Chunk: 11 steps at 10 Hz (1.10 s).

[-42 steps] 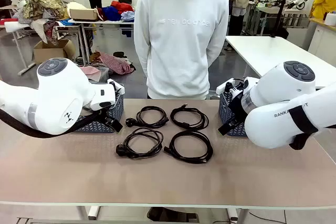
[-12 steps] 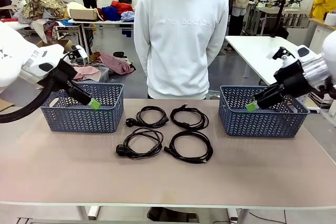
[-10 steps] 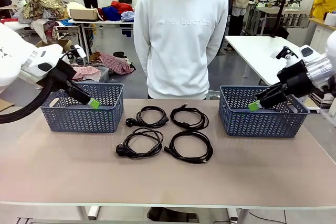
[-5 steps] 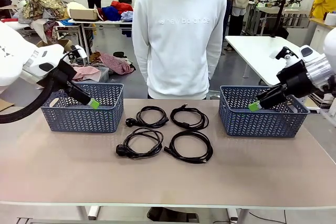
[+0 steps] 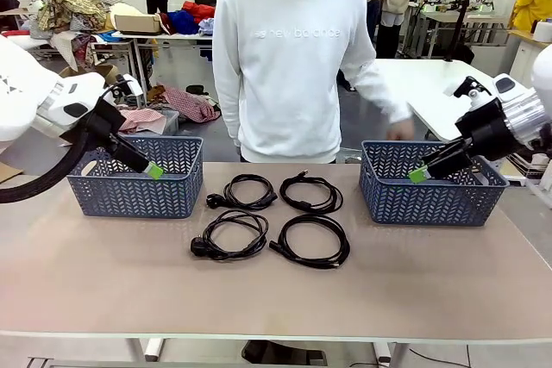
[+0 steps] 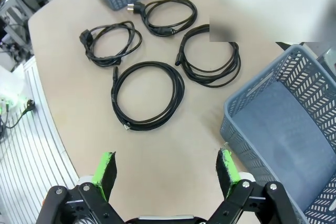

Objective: Organize the cables according to human instructions.
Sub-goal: Pick up a bundle of cables and place it in the basket indicated by the human.

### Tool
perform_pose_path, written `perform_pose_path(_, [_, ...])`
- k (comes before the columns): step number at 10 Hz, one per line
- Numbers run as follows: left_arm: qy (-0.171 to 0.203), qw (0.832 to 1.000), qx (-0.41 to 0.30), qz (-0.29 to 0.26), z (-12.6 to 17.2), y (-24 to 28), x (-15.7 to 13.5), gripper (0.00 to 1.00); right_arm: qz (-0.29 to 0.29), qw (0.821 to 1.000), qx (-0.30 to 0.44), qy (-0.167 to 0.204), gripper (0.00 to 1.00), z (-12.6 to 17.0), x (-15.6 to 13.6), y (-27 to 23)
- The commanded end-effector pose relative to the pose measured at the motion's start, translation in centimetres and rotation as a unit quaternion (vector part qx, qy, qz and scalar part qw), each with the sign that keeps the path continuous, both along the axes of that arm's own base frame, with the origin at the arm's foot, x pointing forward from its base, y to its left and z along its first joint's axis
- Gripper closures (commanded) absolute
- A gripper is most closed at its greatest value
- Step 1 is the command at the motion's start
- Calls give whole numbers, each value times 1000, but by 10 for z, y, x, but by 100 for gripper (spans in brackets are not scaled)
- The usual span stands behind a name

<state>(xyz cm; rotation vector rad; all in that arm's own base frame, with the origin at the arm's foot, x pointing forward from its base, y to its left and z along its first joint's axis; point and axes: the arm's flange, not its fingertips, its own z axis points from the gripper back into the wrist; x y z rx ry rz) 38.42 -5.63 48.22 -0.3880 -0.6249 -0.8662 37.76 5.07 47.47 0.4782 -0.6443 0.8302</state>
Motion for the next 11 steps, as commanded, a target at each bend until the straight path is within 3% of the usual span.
perform_pose_path(1, [-4, 1000, -10, -10, -1, 1, 2, 0, 13, 1000, 10, -9, 0, -2, 5, -1])
perform_pose_path(11, [-4, 1000, -10, -10, -1, 1, 2, 0, 13, 1000, 10, -9, 0, -2, 5, -1])
